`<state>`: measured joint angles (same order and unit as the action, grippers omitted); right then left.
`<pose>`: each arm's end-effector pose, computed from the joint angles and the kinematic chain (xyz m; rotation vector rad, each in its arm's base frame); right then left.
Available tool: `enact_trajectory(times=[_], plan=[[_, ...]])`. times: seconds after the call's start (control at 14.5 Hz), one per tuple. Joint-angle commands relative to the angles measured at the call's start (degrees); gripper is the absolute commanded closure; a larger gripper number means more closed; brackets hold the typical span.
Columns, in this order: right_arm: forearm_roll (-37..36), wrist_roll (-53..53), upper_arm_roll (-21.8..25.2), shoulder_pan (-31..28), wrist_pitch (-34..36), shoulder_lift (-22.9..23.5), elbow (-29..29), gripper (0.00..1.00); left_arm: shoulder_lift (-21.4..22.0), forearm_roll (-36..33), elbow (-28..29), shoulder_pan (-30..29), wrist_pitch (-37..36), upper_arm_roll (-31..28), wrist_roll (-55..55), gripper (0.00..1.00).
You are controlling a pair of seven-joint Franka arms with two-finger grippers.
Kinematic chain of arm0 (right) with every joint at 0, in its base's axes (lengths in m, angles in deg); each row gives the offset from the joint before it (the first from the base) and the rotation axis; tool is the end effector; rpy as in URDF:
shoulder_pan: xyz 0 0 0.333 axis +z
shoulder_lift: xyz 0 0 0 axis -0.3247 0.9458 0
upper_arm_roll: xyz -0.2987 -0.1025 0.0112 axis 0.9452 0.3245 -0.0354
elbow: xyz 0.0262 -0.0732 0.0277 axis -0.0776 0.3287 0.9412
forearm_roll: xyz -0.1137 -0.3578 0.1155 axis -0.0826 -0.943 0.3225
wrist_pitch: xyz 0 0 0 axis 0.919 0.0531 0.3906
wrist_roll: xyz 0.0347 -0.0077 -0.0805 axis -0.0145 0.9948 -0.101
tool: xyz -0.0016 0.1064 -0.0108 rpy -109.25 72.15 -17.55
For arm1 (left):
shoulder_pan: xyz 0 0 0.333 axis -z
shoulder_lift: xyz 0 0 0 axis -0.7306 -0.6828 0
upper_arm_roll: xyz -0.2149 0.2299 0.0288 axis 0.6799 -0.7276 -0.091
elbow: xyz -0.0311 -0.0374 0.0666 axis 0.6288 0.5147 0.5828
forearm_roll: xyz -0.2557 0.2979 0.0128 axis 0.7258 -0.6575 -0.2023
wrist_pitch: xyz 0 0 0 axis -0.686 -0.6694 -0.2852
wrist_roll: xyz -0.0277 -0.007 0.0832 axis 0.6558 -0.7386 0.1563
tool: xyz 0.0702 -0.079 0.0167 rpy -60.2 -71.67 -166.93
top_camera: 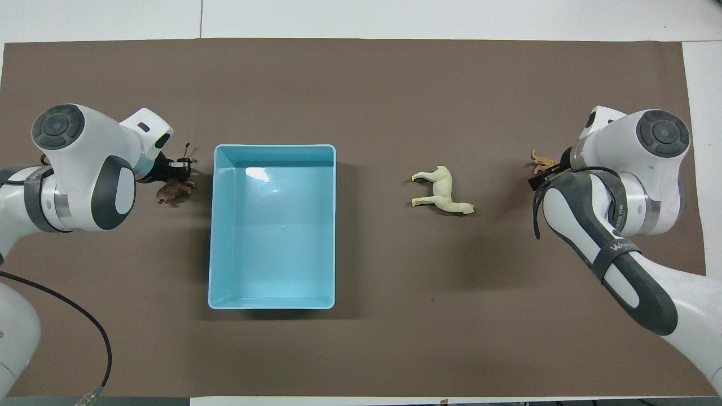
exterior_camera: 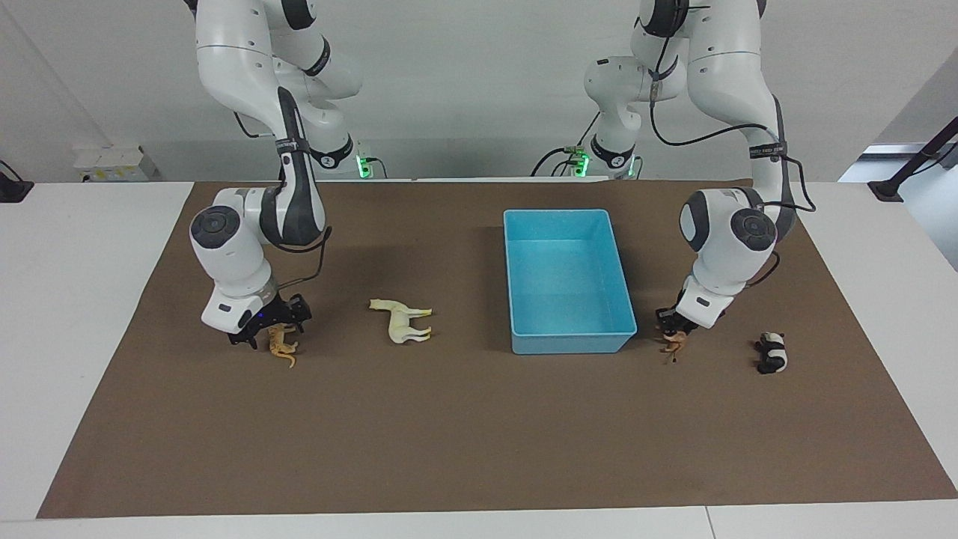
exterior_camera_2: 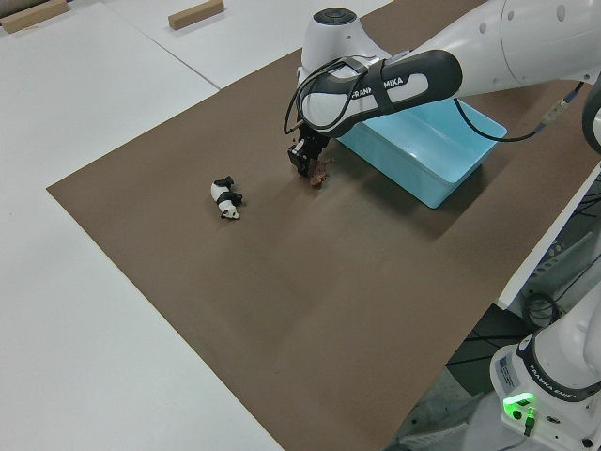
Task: Put all toys into storage box
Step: 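Grasp the horse with the left gripper while the right gripper grasps the deer, then drop the brown horse into the blue box with the left gripper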
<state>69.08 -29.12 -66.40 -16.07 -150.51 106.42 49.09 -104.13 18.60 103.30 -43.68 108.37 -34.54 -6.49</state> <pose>0.6027 -0.0106 0.2946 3.0139 0.6386 0.0376 0.6125 -0.0475 0.3082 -3.1341 -0.0582 0.0179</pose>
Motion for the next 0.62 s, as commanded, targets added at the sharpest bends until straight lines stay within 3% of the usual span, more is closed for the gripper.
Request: enact_trajectory(times=[0.0, 0.07, 0.21, 0.34, 0.41, 0.48, 0.55], plan=[[0.4, -2.0, -0.2, -0.2, -1.1, 0.0, 1.1, 0.0, -1.5, 2.2, -12.5, 0.1, -14.6, -0.1, -0.8, 0.88], [0.5, -2.0, -0.2, -0.4, -1.1, -0.1, 1.5, 0.0, -1.9, 3.0, -18.2, 0.1, -21.0, -0.1, -1.3, 0.88], [1.7, -2.0, -0.2, -0.7, -1.1, -0.4, 2.9, 0.0, -1.0, 4.4, -23.3, 0.0, -28.3, -0.1, -2.6, 0.88], [2.1, -1.9, -0.2, -0.9, -1.1, -0.5, 3.2, 0.16, 0.6, 5.4, -25.2, 0.6, -33.3, 0.1, -6.1, 0.88], [2.3, -1.6, -0.2, -1.4, -1.0, -0.5, 3.2, 0.36, 1.9, 6.1, -25.2, 0.9, -33.8, 0.6, -9.7, 0.87], [3.0, -1.3, -0.2, -1.6, -0.9, -0.5, 3.2, 0.85, 2.6, 7.0, -24.6, 2.1, -33.3, 1.6, -15.0, 0.87], [3.8, -1.3, -0.2, -1.6, -0.8, -0.5, 3.2, 1.0, 2.9, 7.1, -23.4, 5.1, -32.4, 1.8, -19.9, 0.87]])
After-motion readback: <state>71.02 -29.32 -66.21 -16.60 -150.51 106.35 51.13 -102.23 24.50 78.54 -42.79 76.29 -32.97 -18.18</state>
